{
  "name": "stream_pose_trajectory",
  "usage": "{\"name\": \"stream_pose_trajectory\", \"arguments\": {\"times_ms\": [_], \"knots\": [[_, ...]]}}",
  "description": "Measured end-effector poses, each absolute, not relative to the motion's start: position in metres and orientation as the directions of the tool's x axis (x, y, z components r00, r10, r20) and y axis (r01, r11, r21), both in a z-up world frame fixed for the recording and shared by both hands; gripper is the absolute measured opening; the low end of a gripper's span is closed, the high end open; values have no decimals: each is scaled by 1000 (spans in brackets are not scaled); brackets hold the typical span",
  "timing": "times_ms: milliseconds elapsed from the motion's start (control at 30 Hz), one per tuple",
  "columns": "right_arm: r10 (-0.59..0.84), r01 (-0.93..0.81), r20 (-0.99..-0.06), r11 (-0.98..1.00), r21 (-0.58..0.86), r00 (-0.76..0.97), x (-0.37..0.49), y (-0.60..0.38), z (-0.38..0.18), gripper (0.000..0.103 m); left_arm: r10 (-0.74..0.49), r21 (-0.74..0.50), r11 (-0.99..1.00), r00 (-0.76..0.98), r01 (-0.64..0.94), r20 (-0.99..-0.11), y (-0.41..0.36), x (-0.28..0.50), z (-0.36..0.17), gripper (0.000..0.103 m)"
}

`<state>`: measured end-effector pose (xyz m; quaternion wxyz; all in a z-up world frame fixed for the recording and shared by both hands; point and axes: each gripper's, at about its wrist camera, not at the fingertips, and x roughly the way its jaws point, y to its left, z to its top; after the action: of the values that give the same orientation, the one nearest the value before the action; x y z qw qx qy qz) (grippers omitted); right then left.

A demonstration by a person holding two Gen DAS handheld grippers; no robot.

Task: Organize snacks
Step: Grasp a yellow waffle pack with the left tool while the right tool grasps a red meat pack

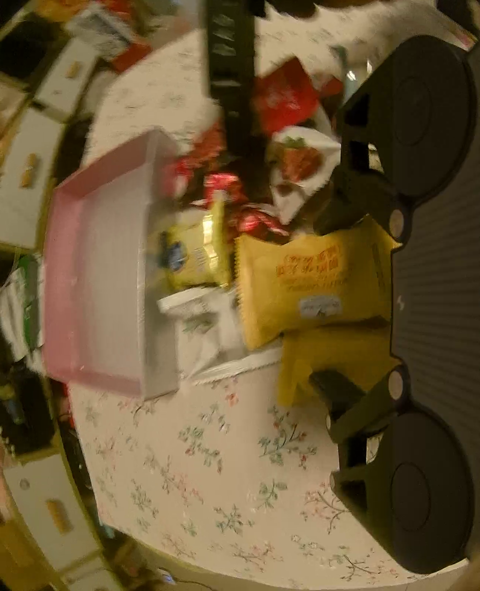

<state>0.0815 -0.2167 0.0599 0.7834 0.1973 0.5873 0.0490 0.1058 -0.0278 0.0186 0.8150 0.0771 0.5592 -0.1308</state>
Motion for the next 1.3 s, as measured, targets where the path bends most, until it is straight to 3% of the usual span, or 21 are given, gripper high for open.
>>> {"name": "stream_pose_trajectory", "arguments": {"times_ms": [67,100,167,233,267,367,733,900,1300], "knots": [[313,143,-896,918,370,315,81,-216,62,76,-119,0,950,360,313,-925,-32,104,17,75],[316,132,-892,918,373,322,80,-216,64,63,-123,-3,950,364,312,-923,-31,104,19,70],[323,116,-882,917,381,342,79,-216,67,60,-139,-27,956,369,293,-919,-27,106,22,61],[329,114,-876,914,389,352,77,-216,69,47,-153,-38,954,375,298,-914,-27,107,23,50],[332,111,-873,913,393,356,76,-216,70,46,-165,-54,954,366,295,-916,-26,108,23,50],[365,96,-863,902,421,350,75,-217,71,30,-182,-71,951,362,299,-914,-27,107,22,49],[480,77,-807,842,534,343,81,-212,63,22,-244,-148,949,354,278,-903,-16,106,28,47],[534,39,-760,809,587,370,82,-207,74,2,-266,-175,946,348,273,-899,-13,106,29,47],[518,-8,-764,829,559,385,71,-206,110,0,-374,-296,922,376,251,-848,10,105,65,47]]}}
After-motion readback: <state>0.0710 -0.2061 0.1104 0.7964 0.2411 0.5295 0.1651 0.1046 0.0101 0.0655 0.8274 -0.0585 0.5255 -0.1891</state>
